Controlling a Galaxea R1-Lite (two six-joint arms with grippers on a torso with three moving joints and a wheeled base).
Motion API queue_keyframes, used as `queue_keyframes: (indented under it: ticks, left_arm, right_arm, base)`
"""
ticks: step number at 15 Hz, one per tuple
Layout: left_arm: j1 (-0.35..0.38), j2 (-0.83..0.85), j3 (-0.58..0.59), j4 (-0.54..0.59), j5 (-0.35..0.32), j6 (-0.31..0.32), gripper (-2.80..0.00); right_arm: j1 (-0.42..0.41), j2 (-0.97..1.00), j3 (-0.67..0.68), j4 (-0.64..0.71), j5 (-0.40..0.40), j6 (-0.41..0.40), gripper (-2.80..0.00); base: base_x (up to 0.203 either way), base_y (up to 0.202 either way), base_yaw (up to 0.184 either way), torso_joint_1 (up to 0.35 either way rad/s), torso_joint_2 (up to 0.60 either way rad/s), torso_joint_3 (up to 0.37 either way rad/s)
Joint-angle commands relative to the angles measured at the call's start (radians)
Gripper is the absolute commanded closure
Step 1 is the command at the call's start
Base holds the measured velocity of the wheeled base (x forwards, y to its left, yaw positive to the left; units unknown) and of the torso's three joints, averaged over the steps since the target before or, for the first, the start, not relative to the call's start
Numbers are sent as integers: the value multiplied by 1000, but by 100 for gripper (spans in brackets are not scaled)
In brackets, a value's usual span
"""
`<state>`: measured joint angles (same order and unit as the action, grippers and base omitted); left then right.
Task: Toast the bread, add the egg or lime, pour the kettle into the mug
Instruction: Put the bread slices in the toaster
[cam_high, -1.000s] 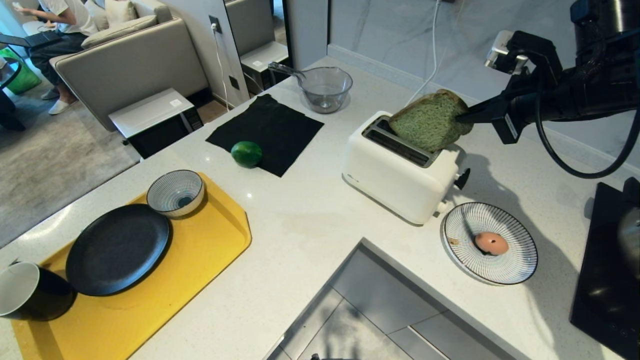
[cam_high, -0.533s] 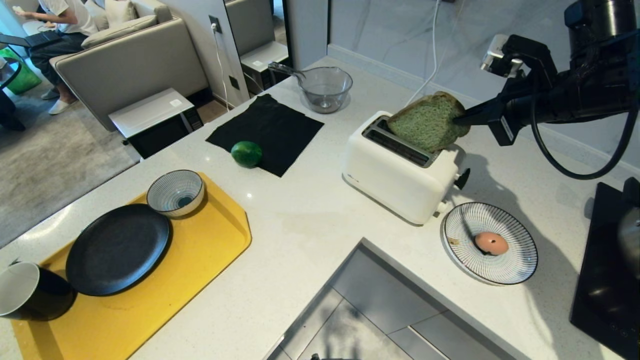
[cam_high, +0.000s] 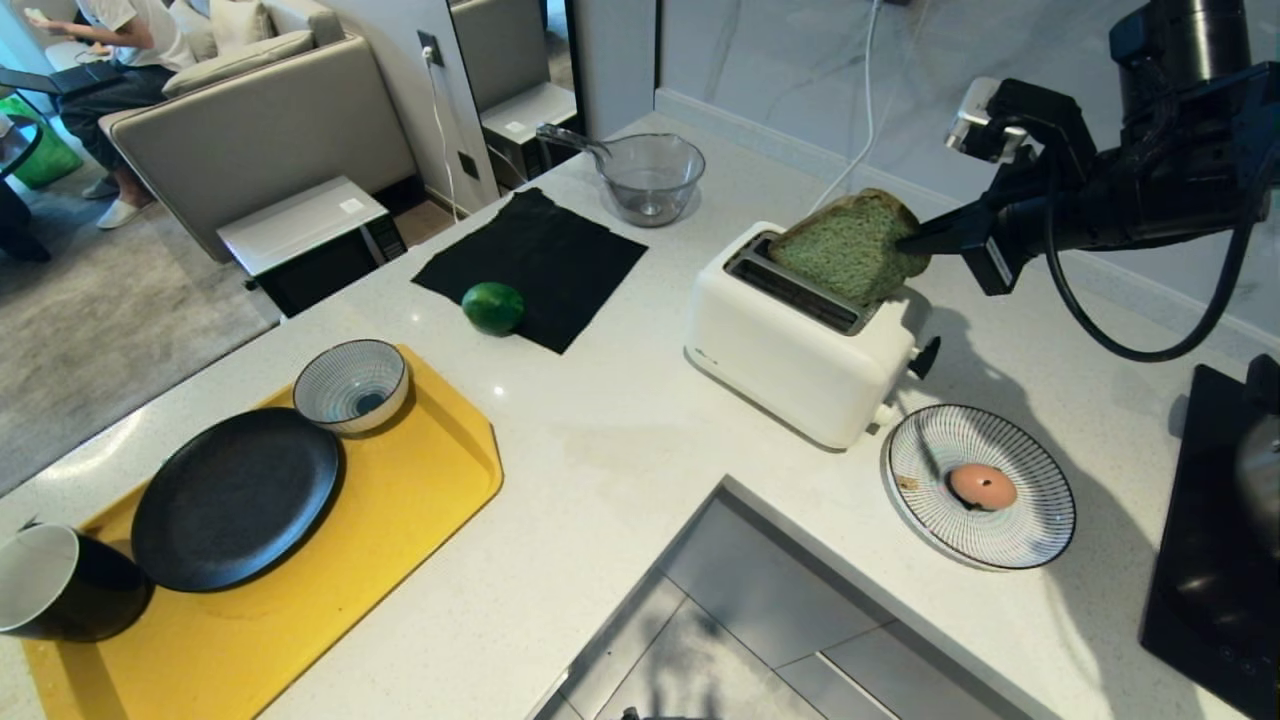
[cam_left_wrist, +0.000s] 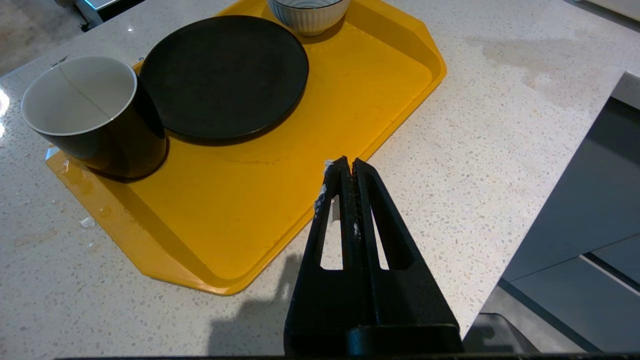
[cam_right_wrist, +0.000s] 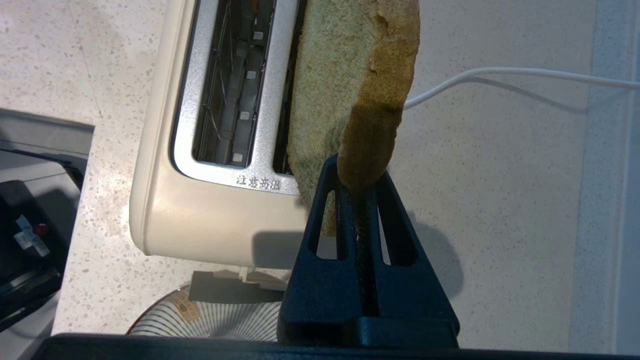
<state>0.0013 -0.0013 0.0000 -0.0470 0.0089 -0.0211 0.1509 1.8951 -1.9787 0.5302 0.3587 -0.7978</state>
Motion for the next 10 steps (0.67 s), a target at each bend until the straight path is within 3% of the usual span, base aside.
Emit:
queue_keyframes:
  ticks: [1, 4, 5, 10]
  left_arm:
    - [0, -2, 17, -1, 0, 1, 0]
    - [0, -2, 17, -1, 0, 1, 0]
    - [0, -2, 17, -1, 0, 1, 0]
    - [0, -2, 17, -1, 0, 3, 0]
  right_arm:
    - [1, 10, -2, 2, -4, -4, 0]
    - [-1, 13, -2, 2, -6, -4, 0]
    - [0, 13, -2, 2, -6, -4, -280]
    - [1, 12, -2, -8, 3, -1, -280]
  base:
    - [0, 0, 0, 0, 0, 0]
    - [0, 0, 0, 0, 0, 0]
    - [0, 0, 0, 0, 0, 0]
    - [0, 0, 0, 0, 0, 0]
